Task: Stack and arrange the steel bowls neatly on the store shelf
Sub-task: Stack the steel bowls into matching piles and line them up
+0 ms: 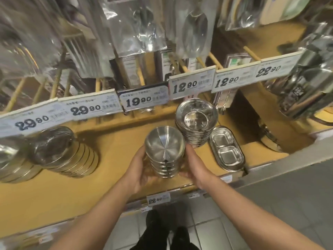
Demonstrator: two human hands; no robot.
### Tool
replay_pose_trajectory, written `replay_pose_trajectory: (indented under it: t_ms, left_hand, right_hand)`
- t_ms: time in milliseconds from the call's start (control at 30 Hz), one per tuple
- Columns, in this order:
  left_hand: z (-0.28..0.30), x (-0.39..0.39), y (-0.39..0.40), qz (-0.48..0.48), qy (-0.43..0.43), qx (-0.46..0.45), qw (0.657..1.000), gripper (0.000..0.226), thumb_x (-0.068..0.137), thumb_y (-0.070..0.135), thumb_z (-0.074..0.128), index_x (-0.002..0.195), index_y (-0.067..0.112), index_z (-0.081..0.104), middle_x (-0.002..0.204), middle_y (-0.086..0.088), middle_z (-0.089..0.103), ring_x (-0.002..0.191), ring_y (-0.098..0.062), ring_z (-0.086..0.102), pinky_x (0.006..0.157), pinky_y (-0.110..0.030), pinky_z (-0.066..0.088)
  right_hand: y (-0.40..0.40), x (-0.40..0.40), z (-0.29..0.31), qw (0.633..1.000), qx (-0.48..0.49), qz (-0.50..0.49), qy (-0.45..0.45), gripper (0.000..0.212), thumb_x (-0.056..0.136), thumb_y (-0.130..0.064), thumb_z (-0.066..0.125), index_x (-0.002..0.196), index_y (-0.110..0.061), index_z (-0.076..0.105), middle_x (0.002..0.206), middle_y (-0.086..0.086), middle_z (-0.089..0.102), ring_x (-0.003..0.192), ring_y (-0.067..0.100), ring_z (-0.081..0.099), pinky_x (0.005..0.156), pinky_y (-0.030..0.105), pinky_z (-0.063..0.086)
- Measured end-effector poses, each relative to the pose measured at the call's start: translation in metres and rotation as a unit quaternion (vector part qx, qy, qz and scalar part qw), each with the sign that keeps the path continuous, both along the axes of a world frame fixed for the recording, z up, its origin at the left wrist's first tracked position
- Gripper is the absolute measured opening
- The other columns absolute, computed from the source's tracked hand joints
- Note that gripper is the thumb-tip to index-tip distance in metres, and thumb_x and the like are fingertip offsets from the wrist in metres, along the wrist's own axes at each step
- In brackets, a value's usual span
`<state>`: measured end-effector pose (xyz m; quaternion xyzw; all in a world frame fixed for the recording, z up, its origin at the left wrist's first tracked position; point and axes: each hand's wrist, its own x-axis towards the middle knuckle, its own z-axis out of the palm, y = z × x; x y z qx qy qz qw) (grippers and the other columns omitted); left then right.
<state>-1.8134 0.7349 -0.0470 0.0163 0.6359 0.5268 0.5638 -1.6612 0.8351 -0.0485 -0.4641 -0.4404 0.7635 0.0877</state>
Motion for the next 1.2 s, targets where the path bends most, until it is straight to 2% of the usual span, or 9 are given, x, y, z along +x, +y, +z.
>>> replay_pose_trajectory:
  t_ms: [67, 200, 367, 500, 633, 767, 933, 1100, 1200]
  left_hand:
    - [-0.004, 0.000, 0.002, 0.017, -0.005, 0.005, 1.000, 0.051, 0.096, 0.060, 0.042, 0.094, 0.026, 0.080, 0.095, -0.006, 0.079, 0.094, -0.034, 0.074, 0.083, -0.065, 0.057]
    - [-0.009, -0.012, 0.002, 0.041, 0.009, 0.010, 0.999, 0.050, 0.096, 0.061, 0.040, 0.110, 0.024, 0.072, 0.100, -0.002, 0.079, 0.092, -0.025, 0.076, 0.068, -0.043, 0.061]
    - [-0.004, -0.049, -0.002, 0.052, 0.040, 0.016, 0.998, 0.045, 0.094, 0.062, 0.043, 0.107, 0.032, 0.073, 0.112, -0.003, 0.075, 0.107, -0.026, 0.066, 0.062, -0.038, 0.059]
    - [-0.001, -0.078, 0.001, 0.046, 0.058, 0.022, 0.997, 0.053, 0.089, 0.067, 0.043, 0.114, 0.029, 0.070, 0.113, -0.002, 0.073, 0.108, -0.025, 0.066, 0.061, -0.035, 0.060]
    - [-0.005, -0.093, 0.005, 0.032, 0.066, 0.015, 0.997, 0.047, 0.084, 0.070, 0.043, 0.093, 0.039, 0.077, 0.096, 0.006, 0.078, 0.104, -0.025, 0.068, 0.065, -0.039, 0.061]
    - [-0.011, -0.099, 0.009, 0.035, 0.059, 0.020, 0.997, 0.048, 0.089, 0.068, 0.042, 0.110, 0.035, 0.070, 0.114, 0.000, 0.071, 0.111, -0.028, 0.065, 0.086, -0.053, 0.058]
    - [-0.011, -0.096, 0.015, 0.022, 0.049, 0.015, 0.998, 0.049, 0.091, 0.067, 0.039, 0.116, 0.035, 0.066, 0.120, 0.001, 0.068, 0.113, -0.027, 0.065, 0.080, -0.048, 0.059]
    - [-0.013, -0.090, 0.022, 0.009, 0.041, 0.019, 0.999, 0.048, 0.091, 0.067, 0.039, 0.117, 0.037, 0.065, 0.122, 0.004, 0.066, 0.111, -0.023, 0.065, 0.078, -0.045, 0.058]
    - [-0.013, -0.090, 0.024, 0.009, 0.044, 0.016, 0.999, 0.049, 0.090, 0.069, 0.039, 0.115, 0.037, 0.066, 0.120, 0.004, 0.066, 0.110, -0.023, 0.065, 0.078, -0.045, 0.058]
  right_hand:
    - [0.001, -0.005, -0.005, 1.000, -0.004, -0.005, 0.006, 0.046, 0.087, -0.081, 0.032, 0.114, -0.054, 0.058, 0.122, -0.015, 0.065, 0.115, 0.009, 0.058, 0.097, 0.042, 0.051]
    - [0.003, -0.022, -0.008, 1.000, -0.006, -0.005, 0.006, 0.052, 0.092, -0.075, 0.032, 0.128, -0.047, 0.057, 0.127, -0.013, 0.067, 0.119, 0.011, 0.059, 0.094, 0.040, 0.052]
    - [0.008, -0.061, -0.003, 0.999, 0.019, 0.020, 0.017, 0.045, 0.099, -0.066, 0.028, 0.136, -0.049, 0.049, 0.135, -0.015, 0.061, 0.124, 0.010, 0.055, 0.105, 0.049, 0.047]
    - [0.013, -0.093, 0.002, 0.997, 0.056, 0.053, 0.033, 0.033, 0.102, -0.062, 0.026, 0.122, -0.057, 0.052, 0.138, -0.012, 0.059, 0.124, 0.013, 0.055, 0.104, 0.052, 0.047]
    - [0.021, -0.113, -0.001, 0.997, 0.051, 0.054, 0.020, 0.033, 0.103, -0.060, 0.023, 0.110, -0.053, 0.054, 0.128, -0.008, 0.064, 0.120, 0.017, 0.058, 0.099, 0.049, 0.049]
    - [0.025, -0.117, -0.007, 0.996, 0.061, 0.060, 0.023, 0.036, 0.099, -0.067, 0.025, 0.114, -0.053, 0.055, 0.122, -0.016, 0.064, 0.117, 0.011, 0.058, 0.085, 0.039, 0.051]
    - [0.030, -0.113, -0.007, 0.996, 0.068, 0.059, 0.022, 0.036, 0.076, -0.087, 0.034, 0.095, -0.069, 0.058, 0.124, -0.015, 0.065, 0.118, 0.011, 0.057, 0.097, 0.051, 0.048]
    - [0.036, -0.107, -0.006, 0.996, 0.064, 0.054, 0.004, 0.065, 0.076, -0.087, 0.032, 0.126, -0.051, 0.054, 0.133, -0.011, 0.063, 0.122, 0.013, 0.055, 0.091, 0.046, 0.049]
    - [0.036, -0.106, -0.008, 0.997, 0.059, 0.051, 0.003, 0.072, 0.075, -0.088, 0.032, 0.132, -0.048, 0.052, 0.133, -0.012, 0.062, 0.123, 0.012, 0.054, 0.096, 0.048, 0.047]
